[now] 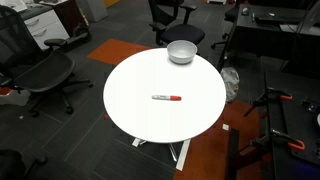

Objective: Pick the marker and put it in the bowl

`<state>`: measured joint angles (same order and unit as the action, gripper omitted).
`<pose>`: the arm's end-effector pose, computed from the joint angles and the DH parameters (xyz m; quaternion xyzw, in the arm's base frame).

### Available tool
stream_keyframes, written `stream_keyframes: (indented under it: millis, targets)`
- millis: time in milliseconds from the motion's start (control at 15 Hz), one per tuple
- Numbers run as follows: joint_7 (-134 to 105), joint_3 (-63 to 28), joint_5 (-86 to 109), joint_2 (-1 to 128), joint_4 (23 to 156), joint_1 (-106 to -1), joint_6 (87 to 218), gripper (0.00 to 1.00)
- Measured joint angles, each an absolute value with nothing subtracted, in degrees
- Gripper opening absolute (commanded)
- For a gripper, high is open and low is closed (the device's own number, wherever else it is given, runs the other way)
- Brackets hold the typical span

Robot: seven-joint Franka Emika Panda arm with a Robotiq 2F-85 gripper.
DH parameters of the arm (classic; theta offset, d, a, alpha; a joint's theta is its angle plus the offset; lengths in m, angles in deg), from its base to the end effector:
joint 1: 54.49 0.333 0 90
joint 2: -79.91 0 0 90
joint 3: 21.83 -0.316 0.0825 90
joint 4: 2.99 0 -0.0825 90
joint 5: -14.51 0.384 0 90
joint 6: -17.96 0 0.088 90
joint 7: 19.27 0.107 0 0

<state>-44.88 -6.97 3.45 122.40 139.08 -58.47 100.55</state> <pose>0.2722 -0.1276 0.5018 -0.9821 -0.1070 0.1486 0.0439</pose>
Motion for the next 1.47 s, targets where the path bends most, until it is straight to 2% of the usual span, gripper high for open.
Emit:
stream_keyframes:
  millis: [867, 1467]
  targets:
    - [-46.8, -7.2, 3.5, 121.9, 139.1, -55.4, 102.6, 1.00]
    - [-52.9, -9.2, 3.3, 111.9, 140.1, -49.7, 123.3, 1.00]
